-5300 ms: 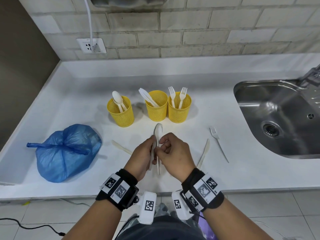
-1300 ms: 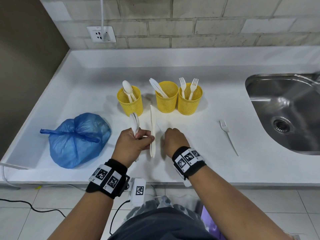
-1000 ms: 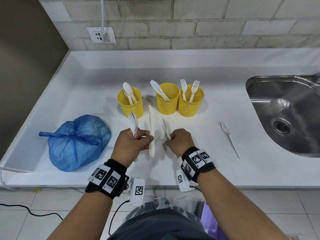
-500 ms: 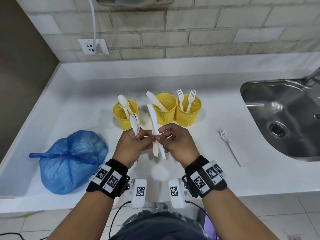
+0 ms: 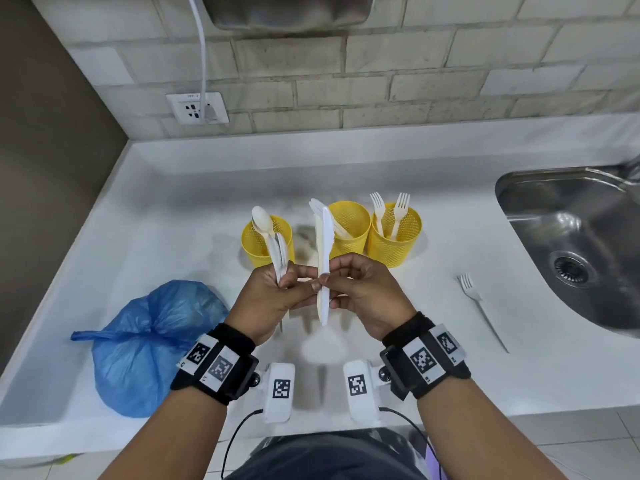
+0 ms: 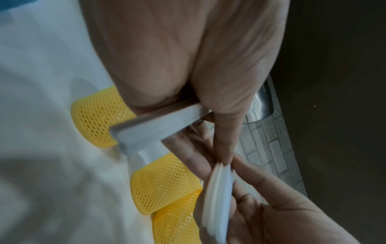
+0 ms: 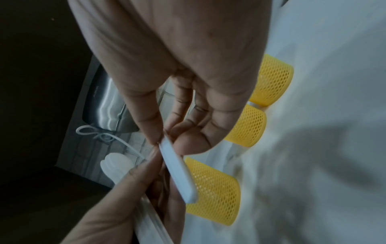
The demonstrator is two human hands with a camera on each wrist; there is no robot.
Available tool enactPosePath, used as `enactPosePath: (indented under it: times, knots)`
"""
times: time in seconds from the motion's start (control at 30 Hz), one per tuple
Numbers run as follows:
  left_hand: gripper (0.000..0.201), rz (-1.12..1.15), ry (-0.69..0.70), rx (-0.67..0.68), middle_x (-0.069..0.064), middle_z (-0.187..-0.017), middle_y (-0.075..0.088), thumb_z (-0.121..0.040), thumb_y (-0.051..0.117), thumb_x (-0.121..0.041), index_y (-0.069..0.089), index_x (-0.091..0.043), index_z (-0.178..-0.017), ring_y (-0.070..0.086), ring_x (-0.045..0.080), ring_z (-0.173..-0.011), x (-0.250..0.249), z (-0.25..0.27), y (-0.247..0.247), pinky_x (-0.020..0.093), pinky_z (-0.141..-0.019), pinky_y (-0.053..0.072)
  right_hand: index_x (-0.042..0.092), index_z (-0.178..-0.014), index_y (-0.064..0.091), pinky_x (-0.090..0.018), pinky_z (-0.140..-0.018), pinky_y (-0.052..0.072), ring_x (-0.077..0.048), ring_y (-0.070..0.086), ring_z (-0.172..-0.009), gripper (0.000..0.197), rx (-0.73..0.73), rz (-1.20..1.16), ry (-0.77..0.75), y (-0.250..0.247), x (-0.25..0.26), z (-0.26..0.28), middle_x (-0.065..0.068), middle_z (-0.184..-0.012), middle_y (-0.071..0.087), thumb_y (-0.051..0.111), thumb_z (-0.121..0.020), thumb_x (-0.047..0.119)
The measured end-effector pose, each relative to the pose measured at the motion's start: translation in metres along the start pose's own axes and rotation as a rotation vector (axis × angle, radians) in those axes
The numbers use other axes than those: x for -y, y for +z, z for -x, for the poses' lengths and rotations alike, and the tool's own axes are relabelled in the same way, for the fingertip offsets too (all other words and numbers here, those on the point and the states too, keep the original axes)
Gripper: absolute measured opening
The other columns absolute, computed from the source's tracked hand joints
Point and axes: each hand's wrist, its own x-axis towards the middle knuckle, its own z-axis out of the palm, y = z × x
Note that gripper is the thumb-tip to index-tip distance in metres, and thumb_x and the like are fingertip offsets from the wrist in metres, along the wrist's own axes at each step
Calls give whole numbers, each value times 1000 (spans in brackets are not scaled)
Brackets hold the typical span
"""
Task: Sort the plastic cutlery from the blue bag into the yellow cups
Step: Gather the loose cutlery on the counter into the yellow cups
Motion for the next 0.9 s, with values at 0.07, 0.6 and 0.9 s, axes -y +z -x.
enactPosePath:
  times: [0.07,0.6,0.9]
  knots:
    - [52,-26,-6,22,14,-101,76,-88,69,11,39,-18,-56,75,41,-94,0,-1,-5,53,-89,60,3,-98,64,-29,-56,54,-20,66,-61,14,17,-30,17,1,2,-2,-17,-82,67,73,-89,-4]
    - [60,-82,-41,-39,16,-104,74,-80,77,13,31,-19,-59,71,39,-90,4,-9,17,64,-94,54,3,-99,68,-33,-58,55,-19,62,-61,18,-91,330,-47,-43,14,3,-2,-73,62,79,-87,11]
    - [61,-76,-50,-69,12,-99,73,-79,79,10,30,-19,-57,70,36,-90,6,-10,53,51,-89,60,17,-90,66,-27,-75,40,-23,64,-86,9,-461,1030,-56,-178,13,12,3,-80,66,74,-86,18]
